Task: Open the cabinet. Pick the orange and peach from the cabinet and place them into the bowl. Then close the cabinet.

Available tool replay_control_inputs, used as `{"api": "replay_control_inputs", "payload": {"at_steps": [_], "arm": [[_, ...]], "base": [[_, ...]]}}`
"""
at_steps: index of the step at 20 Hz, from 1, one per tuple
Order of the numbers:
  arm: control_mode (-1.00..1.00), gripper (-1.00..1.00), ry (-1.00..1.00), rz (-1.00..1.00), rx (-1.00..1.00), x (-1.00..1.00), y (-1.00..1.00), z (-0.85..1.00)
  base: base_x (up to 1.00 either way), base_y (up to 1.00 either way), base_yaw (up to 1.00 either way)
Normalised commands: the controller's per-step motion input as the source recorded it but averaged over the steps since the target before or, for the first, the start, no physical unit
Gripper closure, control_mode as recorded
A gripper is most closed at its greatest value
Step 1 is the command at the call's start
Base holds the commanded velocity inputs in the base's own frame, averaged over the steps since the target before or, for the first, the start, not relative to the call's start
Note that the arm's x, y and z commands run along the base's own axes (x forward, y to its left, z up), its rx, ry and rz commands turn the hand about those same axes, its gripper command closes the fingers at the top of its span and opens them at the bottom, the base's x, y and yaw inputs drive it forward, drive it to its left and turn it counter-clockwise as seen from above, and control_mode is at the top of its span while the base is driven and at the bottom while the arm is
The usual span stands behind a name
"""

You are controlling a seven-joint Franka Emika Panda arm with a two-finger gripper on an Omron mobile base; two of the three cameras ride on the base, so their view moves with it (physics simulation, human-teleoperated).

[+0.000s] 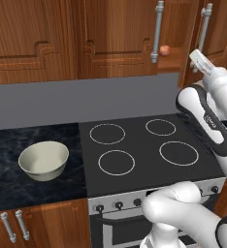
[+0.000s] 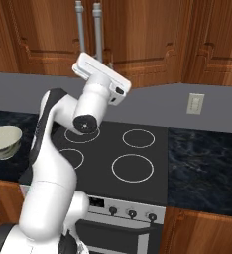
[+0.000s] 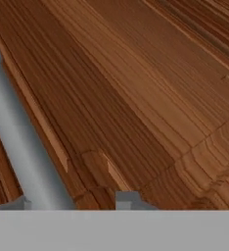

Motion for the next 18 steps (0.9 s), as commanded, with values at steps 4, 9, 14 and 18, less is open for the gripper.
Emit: {"api": "replay_control_inputs", "payload": {"at_steps": [4, 9, 14, 18], "arm": [[-1.0, 1.0, -0.12, 0.03, 0.34, -0.55, -1.0, 0.57], [-1.0, -1.0, -0.09, 0.0, 0.15, -0.87, -0.53, 0.31], [-1.0, -1.0, -0.01, 0.01, -0.01, -1.0, -0.03, -0.03], [-1.0, -1.0, 0.02, 0.08, -0.1, -0.96, 0.15, -0.61]], "base": [[0.0, 0.0, 0.0], [0.0, 0.0, 0.0], [0.0, 0.0, 0.0], [0.0, 0.0, 0.0]]}}
